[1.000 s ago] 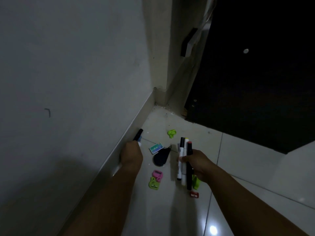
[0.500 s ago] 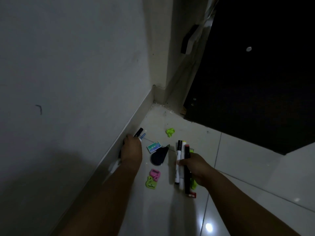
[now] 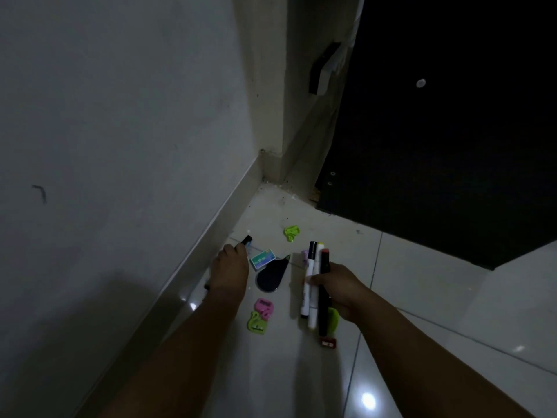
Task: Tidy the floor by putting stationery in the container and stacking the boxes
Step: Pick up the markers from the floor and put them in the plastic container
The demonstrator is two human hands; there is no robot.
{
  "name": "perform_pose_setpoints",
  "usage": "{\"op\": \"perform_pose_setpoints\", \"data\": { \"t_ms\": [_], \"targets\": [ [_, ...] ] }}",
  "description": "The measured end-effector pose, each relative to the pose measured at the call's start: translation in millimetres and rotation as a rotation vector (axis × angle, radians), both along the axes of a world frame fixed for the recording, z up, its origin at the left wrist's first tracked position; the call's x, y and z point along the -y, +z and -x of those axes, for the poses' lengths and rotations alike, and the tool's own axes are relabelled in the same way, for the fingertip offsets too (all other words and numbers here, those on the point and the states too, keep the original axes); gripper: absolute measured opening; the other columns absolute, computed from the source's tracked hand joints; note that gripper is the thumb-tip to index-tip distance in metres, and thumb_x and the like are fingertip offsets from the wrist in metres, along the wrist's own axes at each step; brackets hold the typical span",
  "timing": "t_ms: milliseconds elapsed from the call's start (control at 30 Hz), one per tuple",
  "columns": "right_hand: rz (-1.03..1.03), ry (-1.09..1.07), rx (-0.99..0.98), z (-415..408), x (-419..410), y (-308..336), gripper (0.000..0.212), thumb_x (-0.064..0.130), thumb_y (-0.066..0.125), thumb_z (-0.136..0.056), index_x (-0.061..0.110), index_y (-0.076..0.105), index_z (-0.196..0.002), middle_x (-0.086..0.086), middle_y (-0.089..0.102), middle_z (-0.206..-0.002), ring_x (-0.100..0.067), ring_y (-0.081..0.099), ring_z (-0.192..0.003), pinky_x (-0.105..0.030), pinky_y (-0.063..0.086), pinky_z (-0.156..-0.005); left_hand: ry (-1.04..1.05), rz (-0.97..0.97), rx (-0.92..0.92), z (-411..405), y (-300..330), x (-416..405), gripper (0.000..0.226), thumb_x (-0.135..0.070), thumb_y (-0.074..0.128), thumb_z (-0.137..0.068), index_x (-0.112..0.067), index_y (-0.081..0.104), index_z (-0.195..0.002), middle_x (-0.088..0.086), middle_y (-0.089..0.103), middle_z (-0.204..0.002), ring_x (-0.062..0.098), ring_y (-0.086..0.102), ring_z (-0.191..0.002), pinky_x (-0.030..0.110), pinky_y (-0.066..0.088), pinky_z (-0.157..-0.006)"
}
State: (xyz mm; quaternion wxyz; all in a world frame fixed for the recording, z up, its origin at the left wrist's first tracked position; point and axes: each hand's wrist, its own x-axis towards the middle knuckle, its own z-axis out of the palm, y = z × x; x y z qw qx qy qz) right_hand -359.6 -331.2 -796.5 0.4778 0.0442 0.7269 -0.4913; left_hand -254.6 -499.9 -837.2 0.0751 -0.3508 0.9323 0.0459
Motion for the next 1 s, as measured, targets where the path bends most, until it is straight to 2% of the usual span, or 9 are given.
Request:
{"op": "perform_pose_setpoints", "data": {
  "t_ms": [67,233,367,467,533,633,733,833,1000],
  "targets": [
    [0.024,0.002,0.014,-2,4,3,0.031,-0.001,0.06,-0.086,0.001,0.055,-0.117,-0.016,0.062,-0.099,-0.03,0.06,-0.088,-0.038,0.053,-0.074,-0.003,-0.013,-0.013,-3,4,3,0.023,-0.013,0.066,-0.078,-0.008,0.062,-0.101,0.009,0.067,-0.089,0.018,0.066,-0.077,0.023,0.052,-0.066],
    [0.043,0.025,0.008,-7,12,14,0.035,0.0,0.058,-0.088,0.0,0.053,-0.122,-0.023,0.06,-0.117,-0.034,0.058,-0.1,-0.044,0.05,-0.092,0.164,-0.385,-0.207,-5,0,4,0.026,0.006,0.045,-0.089,0.009,0.043,-0.115,0.027,0.056,-0.117,0.036,0.055,-0.111,0.037,0.042,-0.092],
    [0.064,0.052,0.037,-12,15,22,0.027,-0.004,0.053,-0.09,-0.003,0.052,-0.118,-0.012,0.064,-0.085,-0.023,0.06,-0.076,-0.04,0.049,-0.082,0.251,-0.607,-0.326,-12,13,2,0.024,-0.001,0.063,-0.083,0.003,0.051,-0.104,0.024,0.059,-0.111,0.033,0.057,-0.104,0.033,0.044,-0.08],
    [0.053,0.078,0.026,-15,16,29,0.025,-0.004,0.053,-0.09,-0.005,0.052,-0.115,-0.01,0.063,-0.079,-0.021,0.06,-0.071,-0.038,0.047,-0.078,0.369,-0.841,-0.431,-11,29,2,0.016,-0.001,0.074,-0.076,-0.001,0.06,-0.084,0.016,0.063,-0.084,0.022,0.061,-0.081,0.022,0.048,-0.063],
    [0.038,0.089,-0.002,-17,16,34,0.026,-0.002,0.054,-0.09,-0.006,0.053,-0.116,-0.012,0.064,-0.085,-0.023,0.06,-0.075,-0.039,0.048,-0.081,0.442,-1.137,-0.521,-7,46,-5,0.012,0.007,0.071,-0.076,-0.003,0.065,-0.082,0.009,0.069,-0.073,0.013,0.066,-0.062,0.014,0.049,-0.051],
    [0.005,0.086,-0.062,-18,13,40,0.036,0.002,0.056,-0.09,-0.003,0.049,-0.125,-0.021,0.06,-0.116,-0.034,0.06,-0.1,-0.044,0.049,-0.093,0.432,-1.446,-0.488,0,66,-18,0.018,0.006,0.065,-0.081,-0.004,0.065,-0.095,0.011,0.071,-0.088,0.02,0.068,-0.078,0.029,0.058,-0.072],
    [0.029,0.046,-0.06,-15,10,46,0.035,0.003,0.051,-0.093,0.002,0.047,-0.127,-0.021,0.058,-0.118,-0.034,0.058,-0.095,-0.041,0.051,-0.083,0.392,-1.518,-0.458,8,78,-30,0.026,0.006,0.063,-0.083,0.001,0.062,-0.108,0.017,0.067,-0.098,0.028,0.065,-0.088,0.039,0.054,-0.083],
    [0.031,0.014,-0.013,-13,2,54,0.025,0.004,0.049,-0.094,0.003,0.049,-0.119,-0.013,0.057,-0.092,-0.025,0.056,-0.074,-0.033,0.045,-0.059,0.393,-1.492,-0.463,9,88,-41,0.034,0.005,0.063,-0.083,0.006,0.058,-0.117,0.023,0.064,-0.106,0.03,0.063,-0.09,0.041,0.052,-0.086],
    [0.054,-0.027,0.041,-14,-9,65,0.01,0.009,0.048,-0.097,0.002,0.051,-0.103,-0.014,0.056,-0.095,-0.023,0.053,-0.071,-0.032,0.042,-0.059,0.409,-1.41,-0.46,11,100,-55,0.026,0.004,0.065,-0.082,0.003,0.062,-0.108,0.021,0.063,-0.102,0.031,0.059,-0.096,0.048,0.048,-0.095]
  ]
}}
